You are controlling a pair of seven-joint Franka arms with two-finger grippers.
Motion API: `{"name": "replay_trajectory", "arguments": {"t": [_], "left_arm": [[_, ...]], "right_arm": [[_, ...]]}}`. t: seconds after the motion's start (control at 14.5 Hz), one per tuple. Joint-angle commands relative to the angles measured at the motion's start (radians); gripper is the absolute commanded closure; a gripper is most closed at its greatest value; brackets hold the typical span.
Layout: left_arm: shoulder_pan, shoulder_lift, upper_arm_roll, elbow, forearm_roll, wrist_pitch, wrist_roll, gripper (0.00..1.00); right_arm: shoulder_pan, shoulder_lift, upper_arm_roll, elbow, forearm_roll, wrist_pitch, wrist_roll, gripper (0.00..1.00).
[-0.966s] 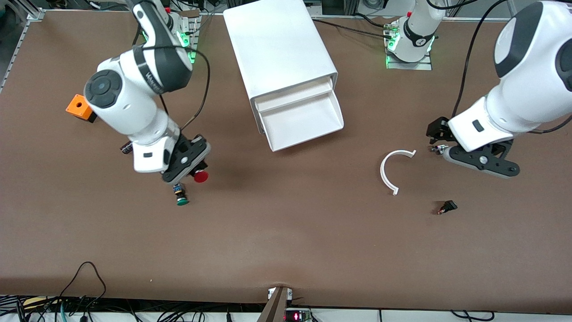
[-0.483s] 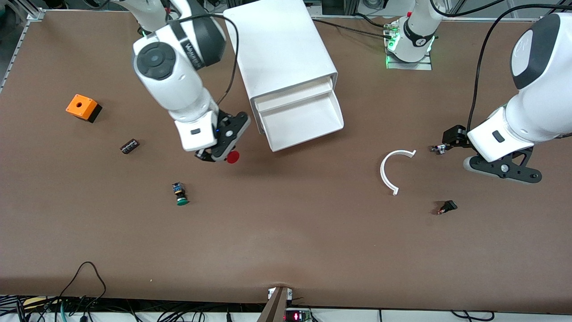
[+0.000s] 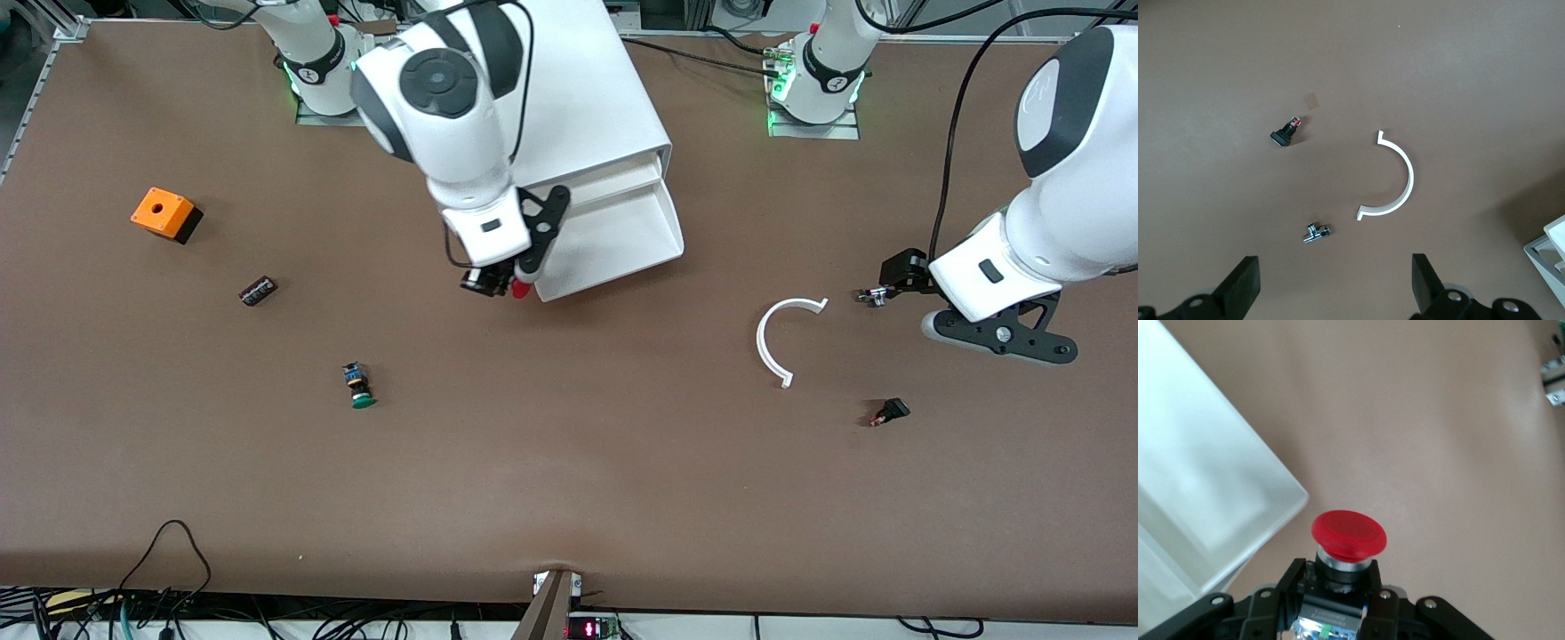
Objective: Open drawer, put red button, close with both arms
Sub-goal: 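Carry the red button into the open drawer with the right gripper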
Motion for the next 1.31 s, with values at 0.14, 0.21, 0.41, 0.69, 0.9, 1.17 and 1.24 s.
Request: {"name": "replay_trajectory", "arguments": {"t": [0.14, 0.21, 0.41, 0.69, 0.9, 1.17, 1.24], "left_arm": [[0.017, -0.002, -0.004, 0.011, 0.032, -0.009, 0.008, 0.0], [0.017, -0.002, -0.003, 0.011, 0.032, -0.009, 0.008, 0.0], [0.045, -0.001, -0.003, 0.011, 0.03, -0.009, 0.008, 0.0], [0.07, -0.004, -0.012, 0.006, 0.024, -0.011, 0.007, 0.0], [0.06, -0.004, -0.014, 0.008, 0.026, -0.011, 0.011, 0.0], [0.067, -0.002, -0.015, 0.006, 0.021, -0.017, 0.017, 0.0], [0.067, -0.004, -0.015, 0.008, 0.021, -0.018, 0.016, 0.0]], "right_arm": [[0.117, 0.069, -0.057, 0.081, -0.015, -0.039, -0.057, 0.66], [0.154, 0.08, -0.08, 0.091, -0.013, -0.04, -0.077, 0.66], [0.248, 0.116, -0.156, 0.114, -0.01, -0.044, -0.163, 0.66], [0.257, 0.121, -0.163, 0.114, 0.001, -0.044, -0.291, 0.66], [0.282, 0.136, -0.159, 0.114, 0.001, -0.06, -0.347, 0.66], [0.297, 0.153, -0.154, 0.116, 0.001, -0.06, -0.363, 0.66], [0.297, 0.156, -0.154, 0.119, 0.001, -0.056, -0.364, 0.66]]}}
